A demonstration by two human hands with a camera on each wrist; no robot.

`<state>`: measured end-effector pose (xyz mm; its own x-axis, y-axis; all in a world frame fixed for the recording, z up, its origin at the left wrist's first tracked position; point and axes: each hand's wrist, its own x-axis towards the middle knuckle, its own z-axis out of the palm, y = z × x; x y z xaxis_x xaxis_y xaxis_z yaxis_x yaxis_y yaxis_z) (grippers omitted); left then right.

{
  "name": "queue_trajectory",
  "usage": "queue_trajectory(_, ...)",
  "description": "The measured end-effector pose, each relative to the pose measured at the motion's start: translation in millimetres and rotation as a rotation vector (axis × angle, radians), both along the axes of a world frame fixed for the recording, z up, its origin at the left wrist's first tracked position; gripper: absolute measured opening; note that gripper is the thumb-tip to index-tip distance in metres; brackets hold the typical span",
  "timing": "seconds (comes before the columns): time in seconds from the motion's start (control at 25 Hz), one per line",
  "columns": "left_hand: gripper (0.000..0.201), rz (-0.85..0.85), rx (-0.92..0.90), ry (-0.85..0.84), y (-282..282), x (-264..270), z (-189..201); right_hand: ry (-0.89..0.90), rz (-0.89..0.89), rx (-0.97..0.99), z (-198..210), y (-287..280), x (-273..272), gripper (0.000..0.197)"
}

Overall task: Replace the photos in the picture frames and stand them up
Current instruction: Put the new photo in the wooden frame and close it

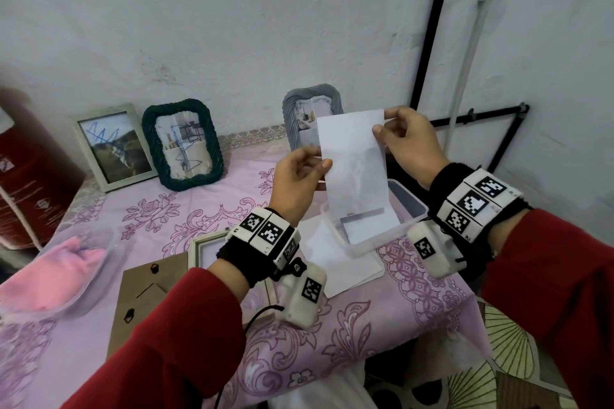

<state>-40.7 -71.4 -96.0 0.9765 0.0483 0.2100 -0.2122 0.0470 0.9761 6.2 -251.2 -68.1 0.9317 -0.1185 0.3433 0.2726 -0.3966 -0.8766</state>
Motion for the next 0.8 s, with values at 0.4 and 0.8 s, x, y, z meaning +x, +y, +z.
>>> queue_trajectory(0.4, 0.021, 0.152, 0.004, -0.024, 58, -13, 5, 0.046, 0.141, 0.152, 13, 61, -22, 0.026)
queue_trajectory(0.8, 0.058, 0.116, 0.114, 0.011, 147, -40, -8, 0.191, 0.389, 0.026, -12, 135, -50, 0.027)
